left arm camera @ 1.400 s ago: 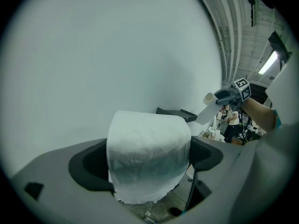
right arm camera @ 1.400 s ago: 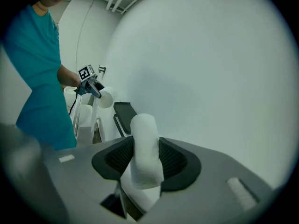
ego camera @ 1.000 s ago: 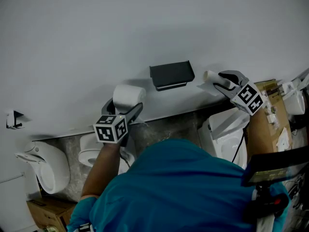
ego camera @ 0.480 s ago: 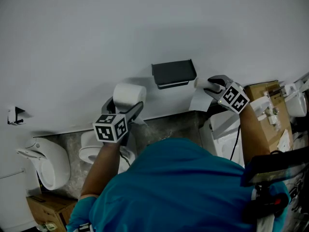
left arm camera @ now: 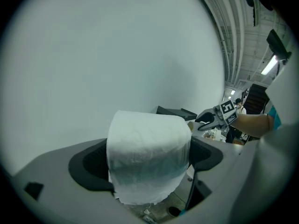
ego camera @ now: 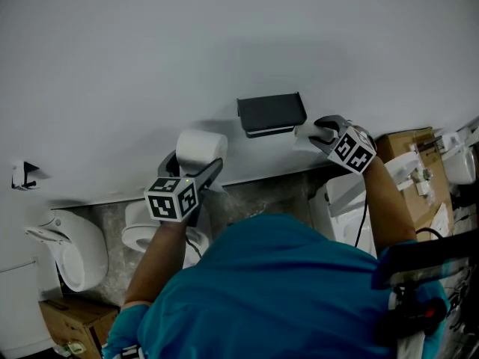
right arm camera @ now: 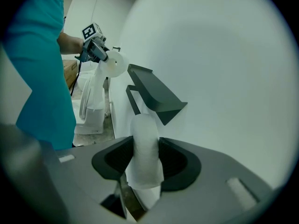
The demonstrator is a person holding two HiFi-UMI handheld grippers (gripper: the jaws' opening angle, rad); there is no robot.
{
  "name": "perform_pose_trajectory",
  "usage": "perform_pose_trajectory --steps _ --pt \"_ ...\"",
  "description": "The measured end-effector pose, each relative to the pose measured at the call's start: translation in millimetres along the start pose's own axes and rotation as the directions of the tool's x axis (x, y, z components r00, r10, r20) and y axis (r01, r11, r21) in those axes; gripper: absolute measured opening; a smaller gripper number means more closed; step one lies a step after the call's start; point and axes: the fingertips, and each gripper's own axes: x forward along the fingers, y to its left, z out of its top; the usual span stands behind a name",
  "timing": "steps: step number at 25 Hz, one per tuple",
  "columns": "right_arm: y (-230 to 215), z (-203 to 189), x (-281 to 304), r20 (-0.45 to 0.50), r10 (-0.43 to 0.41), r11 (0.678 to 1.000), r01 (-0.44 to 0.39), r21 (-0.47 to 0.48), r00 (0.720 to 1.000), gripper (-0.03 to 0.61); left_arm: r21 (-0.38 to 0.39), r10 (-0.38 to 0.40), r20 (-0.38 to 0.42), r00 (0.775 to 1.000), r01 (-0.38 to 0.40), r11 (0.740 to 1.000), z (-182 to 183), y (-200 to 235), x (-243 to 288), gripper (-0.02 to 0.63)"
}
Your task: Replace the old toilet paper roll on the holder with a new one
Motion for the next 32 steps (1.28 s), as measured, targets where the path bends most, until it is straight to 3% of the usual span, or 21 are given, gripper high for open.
perform_pose_trajectory --steps 24,28,32 --pt "18 28 25 -0.010 0.015 0.989 -0.016 -0.145 1.000 0.175 -0.011 0.012 0.016 1.000 -0.011 1.000 3 1 -4 0.518" --pt "17 27 30 -0.006 -0.036 0.988 0.035 -0.150 0.999 0.175 -0.014 0.013 0.015 1.000 -0.013 1.000 2 2 -5 0.518" --pt "17 25 35 0.008 -0.149 0.976 0.148 -0.158 0.989 0.175 -0.017 0.014 0.012 1.000 -0.014 1.000 0 4 -6 0.518"
